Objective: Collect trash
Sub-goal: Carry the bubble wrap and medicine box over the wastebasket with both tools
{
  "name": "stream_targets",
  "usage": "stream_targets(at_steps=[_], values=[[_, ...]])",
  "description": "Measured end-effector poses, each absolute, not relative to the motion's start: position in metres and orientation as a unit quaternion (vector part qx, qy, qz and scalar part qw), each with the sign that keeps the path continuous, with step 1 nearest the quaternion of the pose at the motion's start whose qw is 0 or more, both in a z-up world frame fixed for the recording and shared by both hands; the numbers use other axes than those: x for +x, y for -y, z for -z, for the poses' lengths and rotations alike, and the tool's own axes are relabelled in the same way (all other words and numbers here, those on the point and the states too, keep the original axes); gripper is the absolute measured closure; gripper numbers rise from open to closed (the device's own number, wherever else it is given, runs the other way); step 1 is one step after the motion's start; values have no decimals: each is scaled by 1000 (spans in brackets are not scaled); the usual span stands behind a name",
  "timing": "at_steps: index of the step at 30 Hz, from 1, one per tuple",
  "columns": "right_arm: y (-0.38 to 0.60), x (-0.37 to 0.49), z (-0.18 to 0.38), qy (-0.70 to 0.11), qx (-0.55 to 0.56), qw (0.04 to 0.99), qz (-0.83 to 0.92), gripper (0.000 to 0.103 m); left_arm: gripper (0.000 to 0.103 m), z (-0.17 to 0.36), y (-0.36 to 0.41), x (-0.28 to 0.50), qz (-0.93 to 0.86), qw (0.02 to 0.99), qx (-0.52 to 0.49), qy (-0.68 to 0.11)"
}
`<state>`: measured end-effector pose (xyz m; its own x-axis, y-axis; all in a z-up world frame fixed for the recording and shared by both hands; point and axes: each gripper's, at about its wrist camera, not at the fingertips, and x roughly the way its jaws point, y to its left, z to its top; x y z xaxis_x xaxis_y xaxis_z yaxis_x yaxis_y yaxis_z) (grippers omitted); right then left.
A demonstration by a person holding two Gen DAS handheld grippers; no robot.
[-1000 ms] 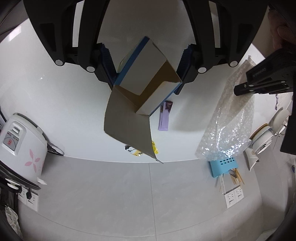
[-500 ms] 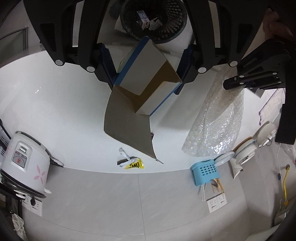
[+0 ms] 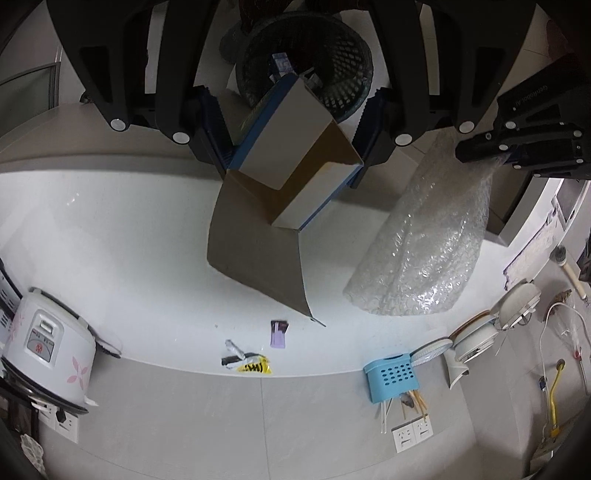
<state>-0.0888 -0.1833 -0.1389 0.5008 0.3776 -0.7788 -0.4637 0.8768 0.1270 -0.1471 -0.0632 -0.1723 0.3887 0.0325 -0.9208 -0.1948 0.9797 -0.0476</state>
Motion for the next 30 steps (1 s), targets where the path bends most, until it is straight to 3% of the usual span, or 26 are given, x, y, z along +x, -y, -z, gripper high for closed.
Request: stream_targets(at_steps=[14,30], values=[[176,-123,206,-488,-65,838,-236,46,93,261,71,-179,-50,789,-63,-609],[190,-117,294,-520,-64,826,-208,46,93,395,76,-149,-20,742,-65,-667]])
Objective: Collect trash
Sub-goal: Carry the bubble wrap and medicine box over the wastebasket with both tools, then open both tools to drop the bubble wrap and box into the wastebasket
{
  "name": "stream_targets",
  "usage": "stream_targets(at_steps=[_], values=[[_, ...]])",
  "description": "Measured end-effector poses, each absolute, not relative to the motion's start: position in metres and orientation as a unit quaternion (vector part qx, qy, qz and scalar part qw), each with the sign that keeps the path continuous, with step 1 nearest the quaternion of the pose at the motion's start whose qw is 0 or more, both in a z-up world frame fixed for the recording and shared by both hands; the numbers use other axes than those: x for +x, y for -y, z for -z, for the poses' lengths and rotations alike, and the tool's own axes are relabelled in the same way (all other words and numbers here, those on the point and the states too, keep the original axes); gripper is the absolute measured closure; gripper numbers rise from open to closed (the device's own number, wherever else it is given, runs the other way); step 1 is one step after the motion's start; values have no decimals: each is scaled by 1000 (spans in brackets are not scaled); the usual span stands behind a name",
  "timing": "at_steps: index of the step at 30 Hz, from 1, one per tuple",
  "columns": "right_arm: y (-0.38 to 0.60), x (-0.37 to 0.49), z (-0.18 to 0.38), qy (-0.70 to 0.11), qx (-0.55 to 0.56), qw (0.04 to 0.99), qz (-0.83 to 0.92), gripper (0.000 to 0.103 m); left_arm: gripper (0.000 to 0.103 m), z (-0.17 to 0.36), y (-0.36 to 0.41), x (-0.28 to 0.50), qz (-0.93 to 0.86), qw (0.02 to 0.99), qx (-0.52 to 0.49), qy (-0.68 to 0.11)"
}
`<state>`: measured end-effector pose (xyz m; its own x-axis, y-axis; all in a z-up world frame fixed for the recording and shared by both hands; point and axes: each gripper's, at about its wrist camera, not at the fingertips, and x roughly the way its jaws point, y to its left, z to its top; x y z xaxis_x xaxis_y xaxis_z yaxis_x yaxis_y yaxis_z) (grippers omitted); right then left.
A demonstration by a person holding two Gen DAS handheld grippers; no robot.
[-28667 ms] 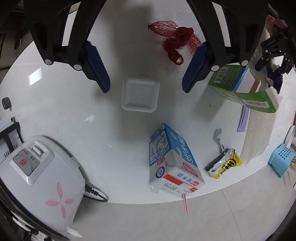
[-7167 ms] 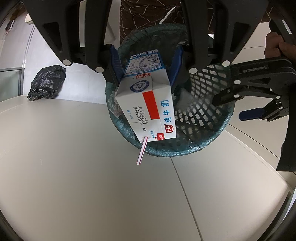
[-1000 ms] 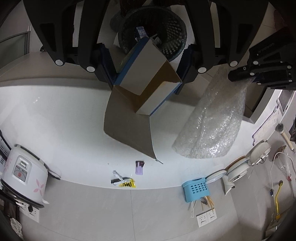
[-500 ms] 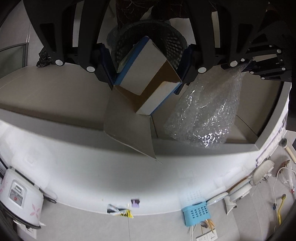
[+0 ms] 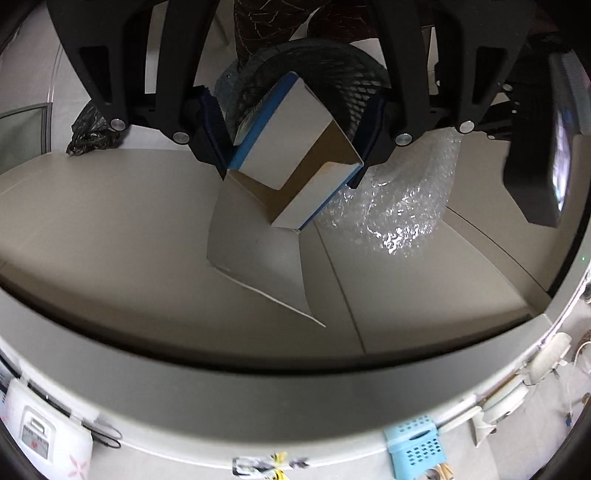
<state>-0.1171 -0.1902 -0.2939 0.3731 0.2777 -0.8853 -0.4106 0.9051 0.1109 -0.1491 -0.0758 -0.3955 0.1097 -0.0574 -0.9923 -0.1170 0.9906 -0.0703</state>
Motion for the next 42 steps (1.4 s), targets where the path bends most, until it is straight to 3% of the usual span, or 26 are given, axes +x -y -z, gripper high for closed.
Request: stream_targets(at_steps=[10,16,17,21,24,28,30,34,42], values=[[199,-116,325,-541,-65,815,-197,46,92,439,84,-145,11,736,-54,-675],[203,-118,328,-546,-70,812,-193,46,83,461,99,-143,23,716,-17,-697],[204,-118,328,-546,-70,812,-193,46,80,463,100,-143,23,715,-19,-699],[206,-117,326,-548,-71,812,-190,46,46,462,101,-144,24,722,-18,-691],[206,-116,325,-549,-70,811,-188,46,32,454,99,-144,23,731,-19,-682],[206,-115,325,-549,-71,812,-185,46,24,438,87,-145,9,748,-36,-663],[205,-115,325,-548,-70,812,-189,46,14,426,76,-145,-5,759,-42,-650],[196,-115,329,-546,-70,811,-201,46,6,411,59,-148,-30,777,-45,-628],[175,-119,357,-552,-74,800,-224,46,6,396,16,-155,-74,780,-67,-618]])
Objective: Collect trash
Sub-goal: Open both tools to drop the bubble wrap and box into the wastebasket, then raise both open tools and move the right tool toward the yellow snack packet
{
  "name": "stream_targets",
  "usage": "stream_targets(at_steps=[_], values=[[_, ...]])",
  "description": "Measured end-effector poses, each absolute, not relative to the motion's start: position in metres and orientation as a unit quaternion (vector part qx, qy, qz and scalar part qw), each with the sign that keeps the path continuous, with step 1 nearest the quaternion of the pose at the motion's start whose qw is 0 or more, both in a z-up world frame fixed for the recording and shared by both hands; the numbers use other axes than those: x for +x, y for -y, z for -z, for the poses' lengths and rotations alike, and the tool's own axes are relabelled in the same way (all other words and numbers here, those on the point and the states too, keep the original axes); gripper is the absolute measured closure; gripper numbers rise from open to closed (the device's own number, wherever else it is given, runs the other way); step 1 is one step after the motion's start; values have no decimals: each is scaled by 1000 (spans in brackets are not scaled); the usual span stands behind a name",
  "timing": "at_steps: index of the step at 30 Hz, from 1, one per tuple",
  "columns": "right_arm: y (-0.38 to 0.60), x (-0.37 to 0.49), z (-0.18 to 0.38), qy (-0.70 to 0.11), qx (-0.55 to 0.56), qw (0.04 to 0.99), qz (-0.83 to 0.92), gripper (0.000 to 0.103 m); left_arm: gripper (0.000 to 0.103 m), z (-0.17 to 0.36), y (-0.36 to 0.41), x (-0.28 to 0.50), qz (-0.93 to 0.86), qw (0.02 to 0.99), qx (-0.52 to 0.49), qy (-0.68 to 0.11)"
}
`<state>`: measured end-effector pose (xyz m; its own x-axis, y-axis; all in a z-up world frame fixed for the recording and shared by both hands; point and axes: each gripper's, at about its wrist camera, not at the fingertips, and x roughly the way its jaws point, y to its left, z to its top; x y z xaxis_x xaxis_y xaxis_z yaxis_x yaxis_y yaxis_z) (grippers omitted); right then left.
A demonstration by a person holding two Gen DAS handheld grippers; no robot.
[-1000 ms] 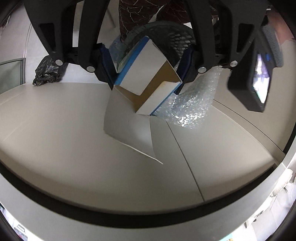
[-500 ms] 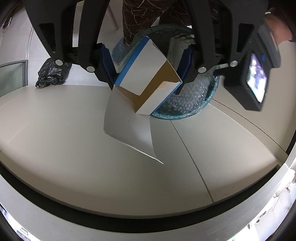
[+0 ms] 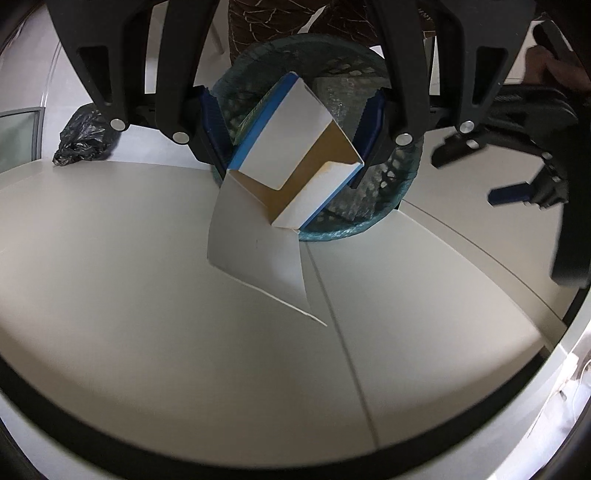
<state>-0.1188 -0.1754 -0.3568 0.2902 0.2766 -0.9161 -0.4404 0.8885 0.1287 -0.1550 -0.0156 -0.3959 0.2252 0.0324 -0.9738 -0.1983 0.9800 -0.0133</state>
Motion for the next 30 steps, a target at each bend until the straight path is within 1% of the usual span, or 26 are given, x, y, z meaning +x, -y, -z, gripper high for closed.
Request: stream_targets(at_steps=[4,6,10,12,15,16,20,26,30], values=[[171,-120,363,-556,-75,796,-229,44,6,398,10,-156,-74,778,-65,-620],[175,-120,364,-556,-72,795,-230,41,6,402,14,-155,-70,775,-57,-625],[179,-116,362,-559,-62,795,-225,37,6,404,17,-156,-64,774,-62,-627],[180,-116,362,-560,-62,797,-217,34,6,402,20,-156,-61,773,-65,-628],[180,-118,355,-555,-63,802,-212,25,6,396,21,-154,-57,775,-67,-626],[182,-118,350,-551,-62,805,-210,21,6,390,22,-153,-56,777,-67,-623],[186,-117,332,-539,-68,813,-207,15,6,365,21,-149,-54,787,-67,-611],[192,-113,294,-509,-71,832,-207,13,6,316,16,-139,-68,807,-78,-581],[195,-99,256,-487,-62,847,-204,12,6,275,16,-129,-77,823,-80,-557]])
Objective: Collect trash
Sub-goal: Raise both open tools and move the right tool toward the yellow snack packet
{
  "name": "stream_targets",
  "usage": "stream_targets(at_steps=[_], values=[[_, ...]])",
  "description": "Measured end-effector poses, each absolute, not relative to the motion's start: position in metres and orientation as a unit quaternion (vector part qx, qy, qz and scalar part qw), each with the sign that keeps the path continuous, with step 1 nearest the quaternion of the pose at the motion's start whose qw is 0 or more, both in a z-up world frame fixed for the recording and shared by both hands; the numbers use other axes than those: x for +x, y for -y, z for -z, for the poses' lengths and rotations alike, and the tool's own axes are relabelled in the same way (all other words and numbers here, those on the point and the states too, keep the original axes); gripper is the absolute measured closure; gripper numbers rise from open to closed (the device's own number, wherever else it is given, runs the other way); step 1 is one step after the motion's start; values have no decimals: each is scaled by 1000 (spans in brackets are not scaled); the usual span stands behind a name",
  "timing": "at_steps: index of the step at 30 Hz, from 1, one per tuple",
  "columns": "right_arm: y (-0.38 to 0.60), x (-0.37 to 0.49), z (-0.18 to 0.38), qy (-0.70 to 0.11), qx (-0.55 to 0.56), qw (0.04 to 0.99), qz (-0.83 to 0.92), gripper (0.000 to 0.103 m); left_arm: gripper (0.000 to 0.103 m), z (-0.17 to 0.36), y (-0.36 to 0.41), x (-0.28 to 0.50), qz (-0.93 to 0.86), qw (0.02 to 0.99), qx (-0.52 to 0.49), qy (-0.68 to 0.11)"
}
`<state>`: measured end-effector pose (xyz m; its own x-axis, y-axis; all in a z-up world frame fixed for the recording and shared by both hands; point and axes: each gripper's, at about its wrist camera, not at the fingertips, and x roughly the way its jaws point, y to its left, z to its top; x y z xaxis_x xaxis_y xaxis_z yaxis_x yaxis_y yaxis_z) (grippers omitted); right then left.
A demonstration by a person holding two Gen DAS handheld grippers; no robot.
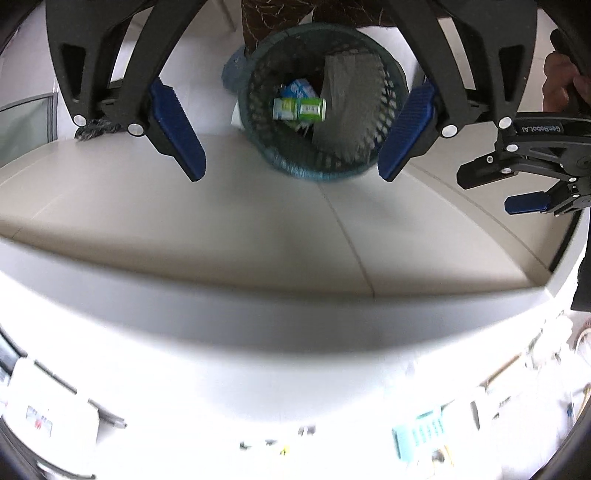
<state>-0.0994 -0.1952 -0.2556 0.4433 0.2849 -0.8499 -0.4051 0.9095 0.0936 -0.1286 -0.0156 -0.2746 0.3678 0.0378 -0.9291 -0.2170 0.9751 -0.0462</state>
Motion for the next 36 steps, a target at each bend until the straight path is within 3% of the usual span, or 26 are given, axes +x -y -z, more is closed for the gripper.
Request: stream_targets(at_steps=[15,25,36], values=[[206,-10,140,-398,-42,895,-195,12,6,162,8,-67,-132,851,-100,-499],[191,56,104,-362,-67,906,-211,12,6,130,20,1,-128,863,-79,-483],[177,149,100,-380,-75,893,-230,12,6,126,19,92,-135,855,-77,-494]])
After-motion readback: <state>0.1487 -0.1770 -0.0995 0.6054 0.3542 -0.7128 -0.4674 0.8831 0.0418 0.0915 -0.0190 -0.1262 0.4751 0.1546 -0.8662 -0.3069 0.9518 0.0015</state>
